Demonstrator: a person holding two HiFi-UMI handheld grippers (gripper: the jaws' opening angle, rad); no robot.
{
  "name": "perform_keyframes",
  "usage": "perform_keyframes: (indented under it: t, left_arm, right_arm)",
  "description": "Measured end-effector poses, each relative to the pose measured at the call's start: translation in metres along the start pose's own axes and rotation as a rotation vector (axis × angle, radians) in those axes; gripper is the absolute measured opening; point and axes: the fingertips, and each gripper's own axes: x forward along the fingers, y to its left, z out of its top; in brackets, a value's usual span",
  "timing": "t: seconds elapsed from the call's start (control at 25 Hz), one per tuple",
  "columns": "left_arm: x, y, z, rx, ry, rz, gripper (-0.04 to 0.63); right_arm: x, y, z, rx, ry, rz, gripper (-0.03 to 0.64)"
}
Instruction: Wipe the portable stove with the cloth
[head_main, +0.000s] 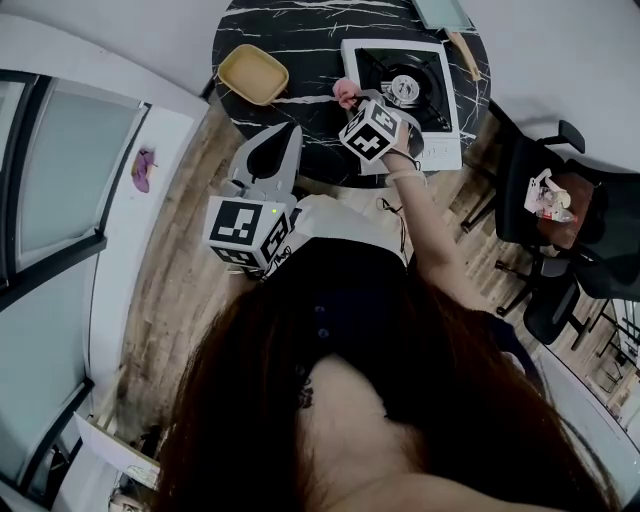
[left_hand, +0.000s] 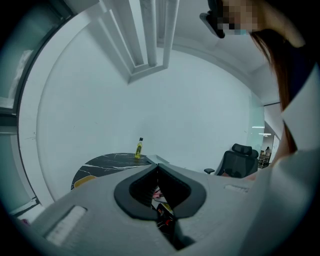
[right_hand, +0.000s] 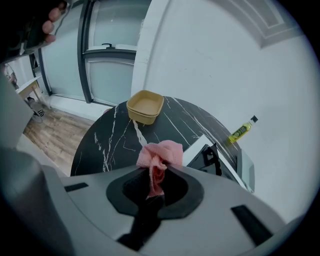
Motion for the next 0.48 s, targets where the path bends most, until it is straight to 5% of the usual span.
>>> perform_keyframes:
  t: [0.48]
  left_arm:
    - [0.007,0.012,-0.002,0.008,0.029,-0.016,0.012]
  right_arm:
    - [0.016,-0.025,0.014,0.001,0.0,-0.027,0.043]
